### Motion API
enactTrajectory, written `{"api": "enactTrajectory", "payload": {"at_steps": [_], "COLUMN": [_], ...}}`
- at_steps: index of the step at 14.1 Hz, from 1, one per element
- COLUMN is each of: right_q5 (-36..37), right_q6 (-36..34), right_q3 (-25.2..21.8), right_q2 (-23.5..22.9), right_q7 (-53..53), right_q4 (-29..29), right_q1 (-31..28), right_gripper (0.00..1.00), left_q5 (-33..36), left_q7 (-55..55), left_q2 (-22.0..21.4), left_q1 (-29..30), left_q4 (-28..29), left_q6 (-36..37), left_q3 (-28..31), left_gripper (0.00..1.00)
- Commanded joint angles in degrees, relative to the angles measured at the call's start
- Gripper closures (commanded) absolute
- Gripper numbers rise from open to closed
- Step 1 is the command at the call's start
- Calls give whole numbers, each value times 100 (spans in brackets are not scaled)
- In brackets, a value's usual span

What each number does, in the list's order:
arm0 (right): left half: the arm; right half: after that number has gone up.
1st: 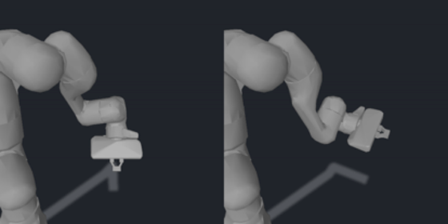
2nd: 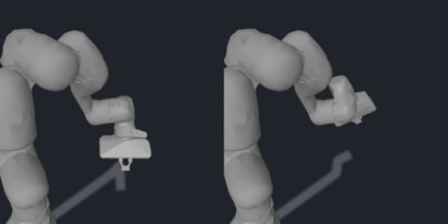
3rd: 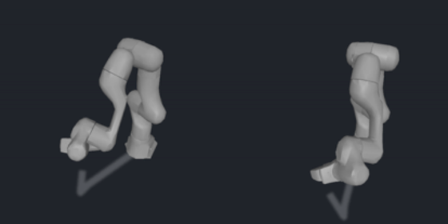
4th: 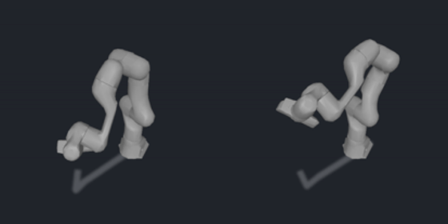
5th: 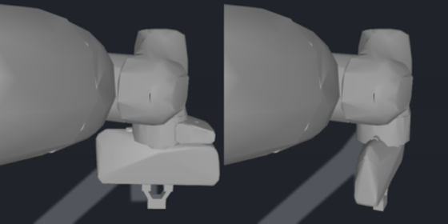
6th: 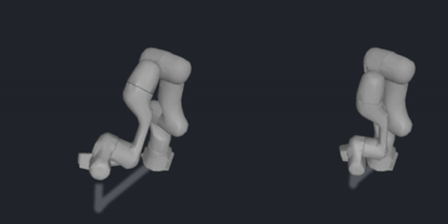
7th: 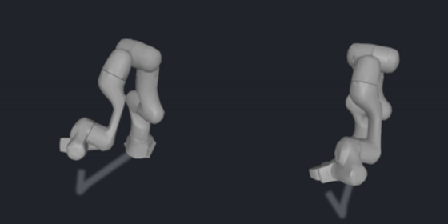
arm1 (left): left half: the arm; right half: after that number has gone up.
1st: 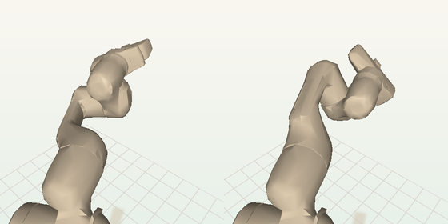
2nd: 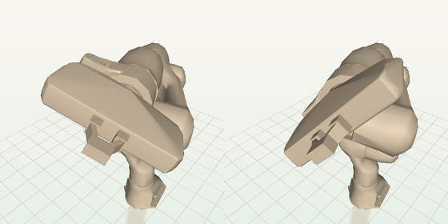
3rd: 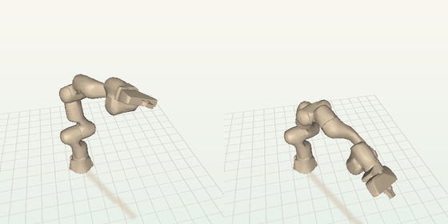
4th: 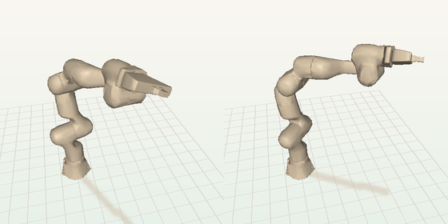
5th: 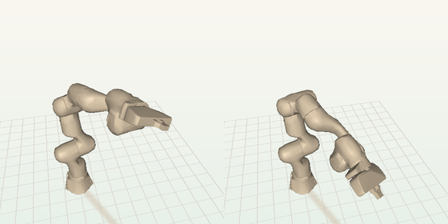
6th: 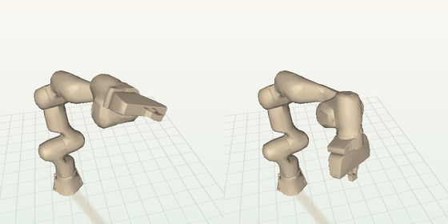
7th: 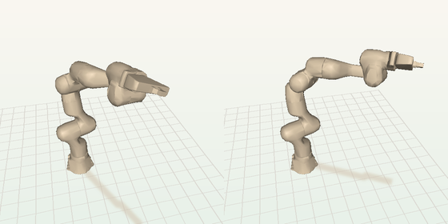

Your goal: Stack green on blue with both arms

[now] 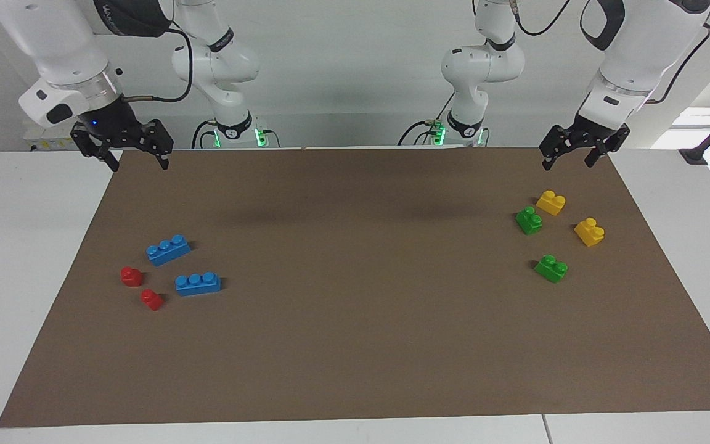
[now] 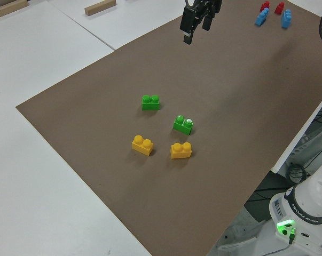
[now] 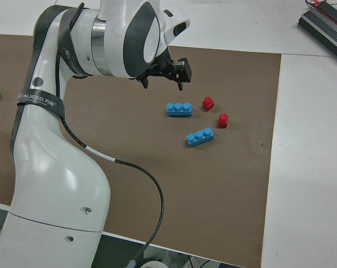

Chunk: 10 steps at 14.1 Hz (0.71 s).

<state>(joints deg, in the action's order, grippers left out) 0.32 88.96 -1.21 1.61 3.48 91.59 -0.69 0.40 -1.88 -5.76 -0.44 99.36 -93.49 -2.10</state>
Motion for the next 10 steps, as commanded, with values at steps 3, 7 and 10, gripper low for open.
{"api": "enactTrajectory", "payload": {"at_steps": [3,7,10], "right_q5": [29,21,21], "right_q6": [-55,-37,-72], "right_q3": [50,50,94], "right_q2": [129,129,138], "right_q7": [3,3,38], "right_q4": [123,123,131], "right_q1": [-72,-90,-37], "right_gripper": [0,0,0], "left_q5": [83,83,74], "left_q7": [4,4,-14], "left_q2": [-30,-39,-39], "left_q1": [-17,-8,9], "left_q4": [-4,5,22], "left_q6": [15,24,-11], "left_q3": [25,25,34], "left_gripper": [0,0,0]}}
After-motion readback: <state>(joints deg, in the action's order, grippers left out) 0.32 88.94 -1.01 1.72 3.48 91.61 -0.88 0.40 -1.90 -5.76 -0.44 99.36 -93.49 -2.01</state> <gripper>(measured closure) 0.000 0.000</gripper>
